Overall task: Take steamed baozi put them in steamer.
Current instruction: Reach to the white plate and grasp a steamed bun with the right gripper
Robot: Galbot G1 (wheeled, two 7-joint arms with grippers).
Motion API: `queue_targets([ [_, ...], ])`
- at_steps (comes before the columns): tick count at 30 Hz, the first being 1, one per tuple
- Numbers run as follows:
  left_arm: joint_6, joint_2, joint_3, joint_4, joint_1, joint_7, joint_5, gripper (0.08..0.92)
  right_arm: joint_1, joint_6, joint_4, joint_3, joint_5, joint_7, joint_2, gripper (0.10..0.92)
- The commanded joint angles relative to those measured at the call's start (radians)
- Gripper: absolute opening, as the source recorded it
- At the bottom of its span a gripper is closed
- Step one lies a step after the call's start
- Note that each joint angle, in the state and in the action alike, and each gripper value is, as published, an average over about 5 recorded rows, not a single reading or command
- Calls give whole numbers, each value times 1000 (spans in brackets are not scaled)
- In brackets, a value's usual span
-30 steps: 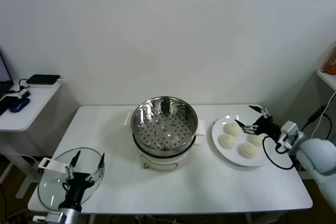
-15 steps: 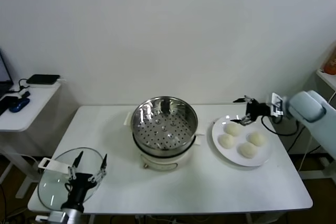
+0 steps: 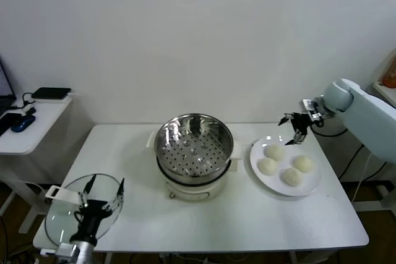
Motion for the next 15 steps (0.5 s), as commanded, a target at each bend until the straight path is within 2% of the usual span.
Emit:
queue_targets([
  [1,21,7,-1,-9,-8,-1,12,823,-26,53,-156,27,-124,-44,99,823],
  [15,22,6,-9,-13,0,1,6,823,-199,100,-204,265,-319,71,165,823],
])
